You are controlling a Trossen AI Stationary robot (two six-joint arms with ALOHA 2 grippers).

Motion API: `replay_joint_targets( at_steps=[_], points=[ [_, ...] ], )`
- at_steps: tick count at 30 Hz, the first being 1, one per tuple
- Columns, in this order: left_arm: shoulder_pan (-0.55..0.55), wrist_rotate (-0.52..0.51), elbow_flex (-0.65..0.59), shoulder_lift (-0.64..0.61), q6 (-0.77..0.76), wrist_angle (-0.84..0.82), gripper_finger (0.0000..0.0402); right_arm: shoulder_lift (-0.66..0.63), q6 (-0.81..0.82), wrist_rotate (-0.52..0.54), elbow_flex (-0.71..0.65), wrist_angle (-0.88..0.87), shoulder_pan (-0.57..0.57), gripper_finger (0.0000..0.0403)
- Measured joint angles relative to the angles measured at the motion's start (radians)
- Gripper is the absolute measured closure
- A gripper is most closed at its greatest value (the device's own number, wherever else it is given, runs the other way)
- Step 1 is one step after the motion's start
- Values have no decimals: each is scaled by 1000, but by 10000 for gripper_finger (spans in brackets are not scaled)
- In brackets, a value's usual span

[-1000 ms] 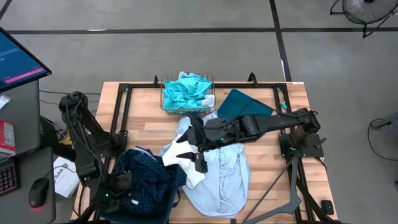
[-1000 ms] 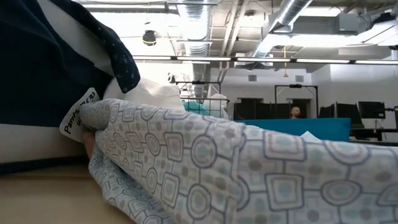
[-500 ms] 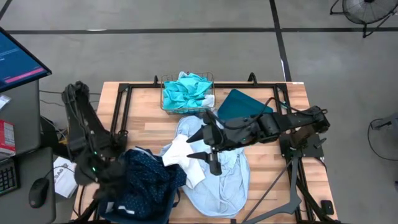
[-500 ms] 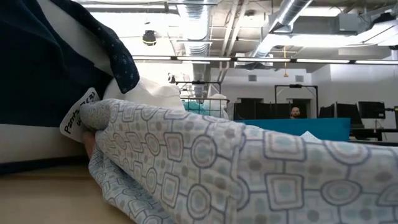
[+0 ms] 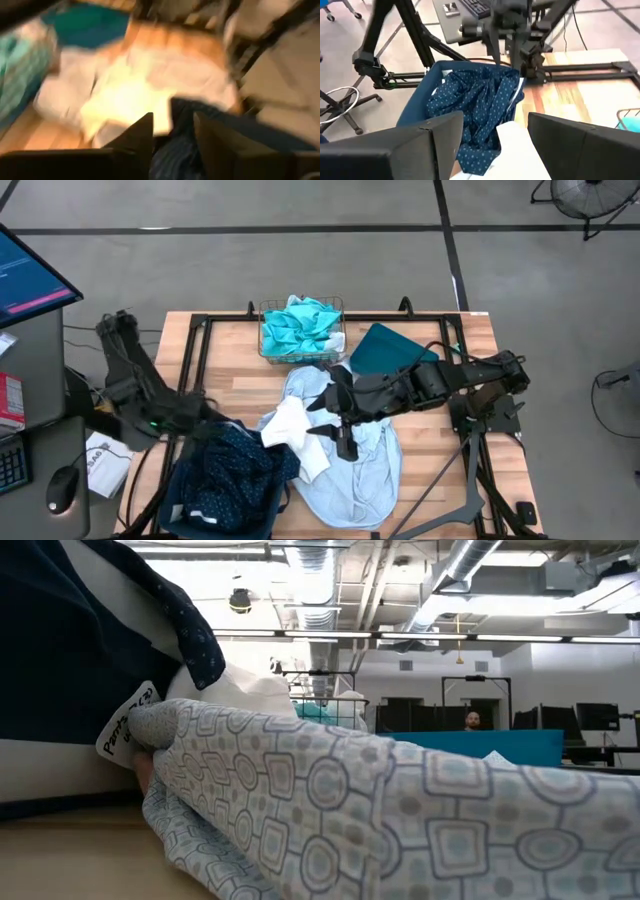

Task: Pick & Place Cloths
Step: Put the dark blue polo shirt into the blue bin

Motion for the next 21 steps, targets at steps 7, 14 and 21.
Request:
replay_joint_targets(
  at_steps=[7, 14, 21],
  points=[
    [154, 252, -1, 251, -80, -97, 393, 0, 28, -3, 0, -11, 19, 185],
    [127, 368, -21, 446, -171, -80, 400, 1, 64, -3, 0, -21, 28, 185],
    [109, 434, -193, 537, -309, 199, 401, 1, 97, -3, -4, -20, 34, 185]
  ],
)
